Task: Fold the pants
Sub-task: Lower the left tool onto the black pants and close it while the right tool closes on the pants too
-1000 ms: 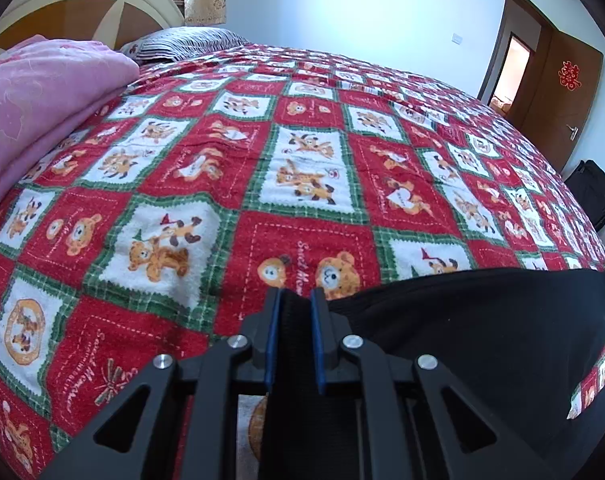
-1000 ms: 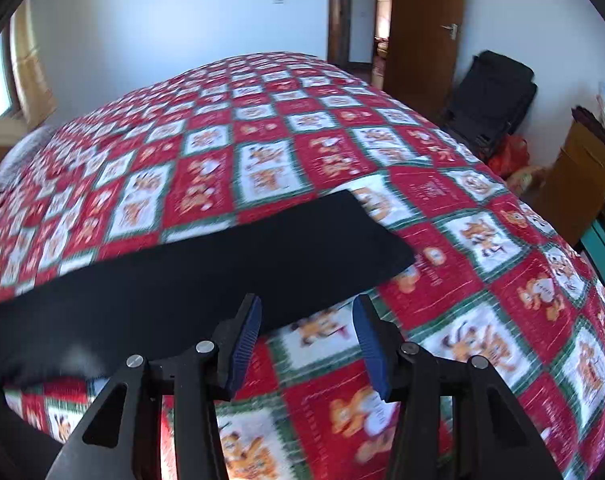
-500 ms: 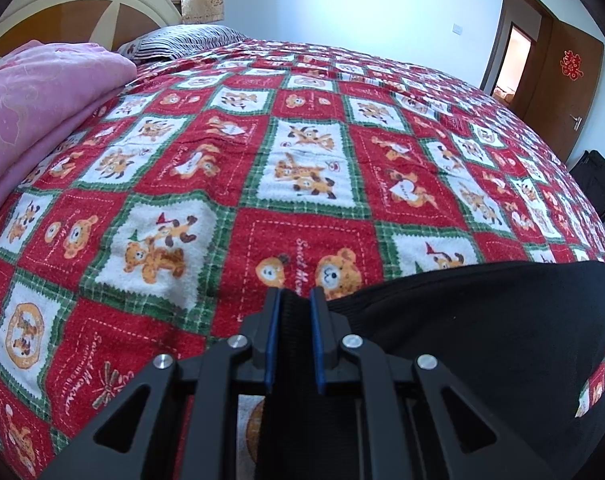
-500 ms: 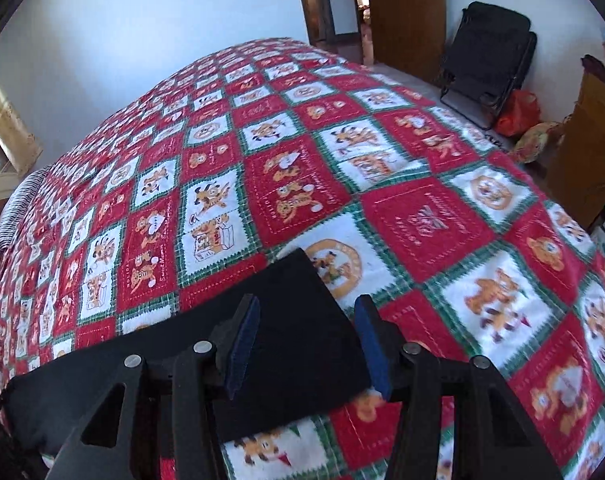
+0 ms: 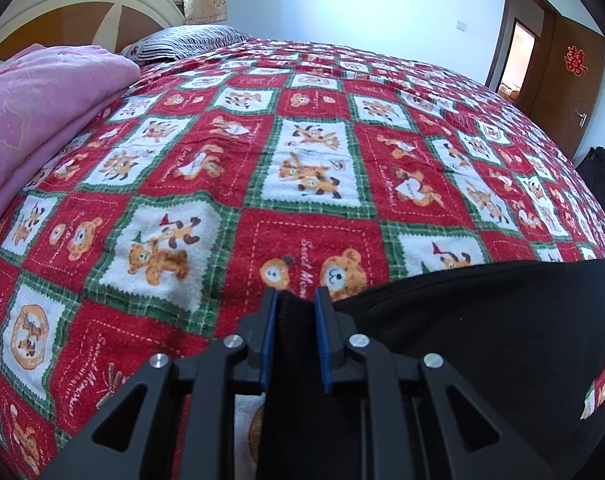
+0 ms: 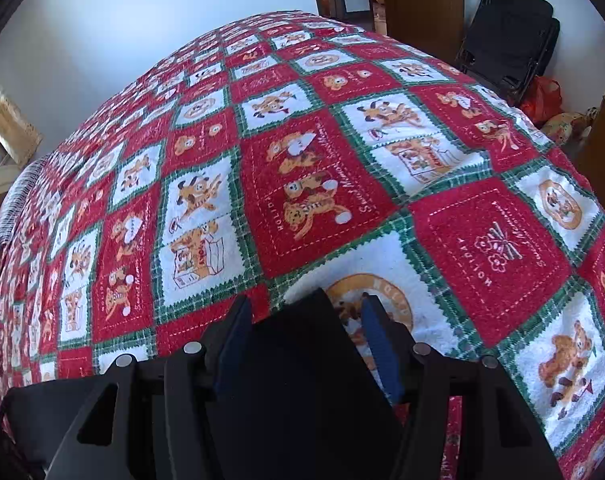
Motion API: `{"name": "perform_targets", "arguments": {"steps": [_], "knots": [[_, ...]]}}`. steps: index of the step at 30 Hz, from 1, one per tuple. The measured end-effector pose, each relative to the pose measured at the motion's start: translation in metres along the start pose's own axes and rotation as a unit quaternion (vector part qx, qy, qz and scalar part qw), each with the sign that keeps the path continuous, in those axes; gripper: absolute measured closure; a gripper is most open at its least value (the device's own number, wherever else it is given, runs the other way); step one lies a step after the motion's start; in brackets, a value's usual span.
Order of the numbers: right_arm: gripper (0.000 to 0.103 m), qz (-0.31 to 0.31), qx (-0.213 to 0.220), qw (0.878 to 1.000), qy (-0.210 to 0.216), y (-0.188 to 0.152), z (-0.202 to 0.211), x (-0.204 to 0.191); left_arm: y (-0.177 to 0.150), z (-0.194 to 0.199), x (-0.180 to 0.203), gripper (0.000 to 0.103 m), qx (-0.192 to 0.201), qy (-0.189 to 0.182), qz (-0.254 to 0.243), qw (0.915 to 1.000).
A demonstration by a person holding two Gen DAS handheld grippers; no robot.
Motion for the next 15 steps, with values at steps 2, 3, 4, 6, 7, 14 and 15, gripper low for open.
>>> {"name": "perform_targets", "arguments": {"steps": [2, 3, 4, 6, 7, 14, 15], "knots": [[0.065, 0.013, -0.005, 1.0, -0.004, -0.002, -0.002, -0.002, 0.001, 0.0, 0.0, 0.087, -0.001, -0.01, -0.002, 1.0], [0.073, 0.019, -0.006, 1.0, -0.017, -0.002, -0.001, -0.002, 0.0, 0.0, 0.0, 0.091, -0.001, -0.013, -0.005, 0.9999], [0.081, 0.02, -0.006, 1.0, -0.018, -0.002, 0.0, -0.002, 0.0, 0.002, 0.0, 0.093, 0.002, -0.026, -0.01, 0.9996], [0.095, 0.019, -0.002, 1.0, -0.008, -0.002, 0.005, -0.001, 0.0, 0.004, 0.0, 0.093, 0.004, -0.031, -0.006, 0.9995], [0.098, 0.024, 0.005, 1.0, -0.016, -0.001, 0.009, -0.002, 0.0, 0.006, -0.001, 0.093, 0.007, -0.038, -0.004, 0.9992], [0.098, 0.027, 0.035, 0.999, -0.023, -0.004, 0.041, -0.003, 0.003, 0.019, 0.001, 0.093, 0.021, -0.047, -0.003, 0.9987], [0.098, 0.028, 0.04, 0.999, -0.024, -0.005, 0.047, -0.002, 0.004, 0.02, 0.001, 0.093, 0.024, -0.048, -0.003, 0.9986]]}}
Point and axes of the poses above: each gripper's, at about its wrist camera, not at the fingertips, and z roughly against the way its jaws point, x to its right, y to its top, the point moved 1 cm from there along -z, roughly the way its jaws point, and after that the axes turned 8 degrees about -y, right-handed, at the moved point
